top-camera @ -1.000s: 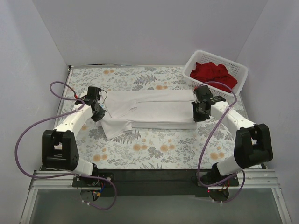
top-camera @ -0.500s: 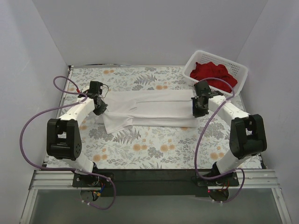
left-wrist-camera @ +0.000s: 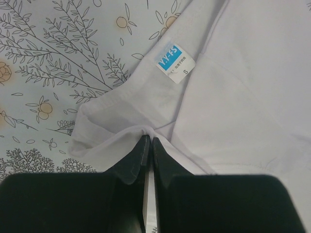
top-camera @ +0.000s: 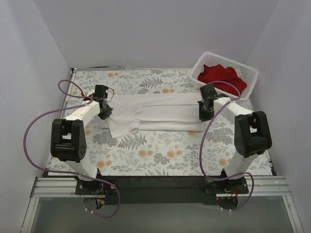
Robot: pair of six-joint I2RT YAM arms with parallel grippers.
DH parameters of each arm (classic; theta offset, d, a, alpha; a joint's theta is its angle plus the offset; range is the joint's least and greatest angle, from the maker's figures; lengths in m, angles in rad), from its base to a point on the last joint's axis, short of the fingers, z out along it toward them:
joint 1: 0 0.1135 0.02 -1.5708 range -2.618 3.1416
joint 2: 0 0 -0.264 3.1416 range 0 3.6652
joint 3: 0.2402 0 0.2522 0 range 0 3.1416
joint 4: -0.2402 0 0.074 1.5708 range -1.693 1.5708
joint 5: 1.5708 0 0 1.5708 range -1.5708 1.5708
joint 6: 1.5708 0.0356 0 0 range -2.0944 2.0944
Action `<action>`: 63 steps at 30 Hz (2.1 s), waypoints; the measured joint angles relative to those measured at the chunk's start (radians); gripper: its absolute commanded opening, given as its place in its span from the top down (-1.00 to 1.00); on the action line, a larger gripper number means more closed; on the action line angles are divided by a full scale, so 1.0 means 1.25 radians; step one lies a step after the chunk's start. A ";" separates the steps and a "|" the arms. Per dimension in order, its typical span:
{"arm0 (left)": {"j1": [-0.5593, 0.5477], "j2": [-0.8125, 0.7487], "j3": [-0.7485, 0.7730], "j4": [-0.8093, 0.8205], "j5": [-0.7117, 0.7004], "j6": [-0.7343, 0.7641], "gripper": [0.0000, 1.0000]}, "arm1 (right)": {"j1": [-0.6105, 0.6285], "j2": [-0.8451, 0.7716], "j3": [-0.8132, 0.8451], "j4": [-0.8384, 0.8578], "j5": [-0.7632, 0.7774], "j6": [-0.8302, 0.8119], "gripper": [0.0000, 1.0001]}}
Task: Fold and stack the t-shirts
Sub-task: Fold the tshirt
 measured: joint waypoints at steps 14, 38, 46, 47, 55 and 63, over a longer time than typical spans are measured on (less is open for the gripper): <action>0.000 0.005 -0.006 0.041 -0.011 -0.011 1.00 | -0.001 0.023 0.008 0.025 0.005 0.009 0.97; 0.000 0.005 -0.025 0.079 -0.025 -0.005 0.34 | -0.007 0.058 0.023 0.058 0.003 0.010 0.55; -0.002 -0.076 -0.036 0.075 -0.031 0.020 -0.23 | -0.010 0.001 0.022 0.055 -0.020 0.005 -0.09; -0.005 -0.102 -0.041 0.075 -0.031 0.024 -0.25 | -0.010 -0.022 0.020 0.055 -0.023 0.005 -0.14; -0.124 -0.307 -0.147 0.046 -0.045 0.040 -0.30 | -0.009 -0.233 -0.085 0.080 -0.085 0.002 -0.53; -0.193 -0.303 -0.267 0.002 -0.039 0.027 -0.19 | -0.006 -0.375 -0.261 0.102 -0.168 -0.004 -0.54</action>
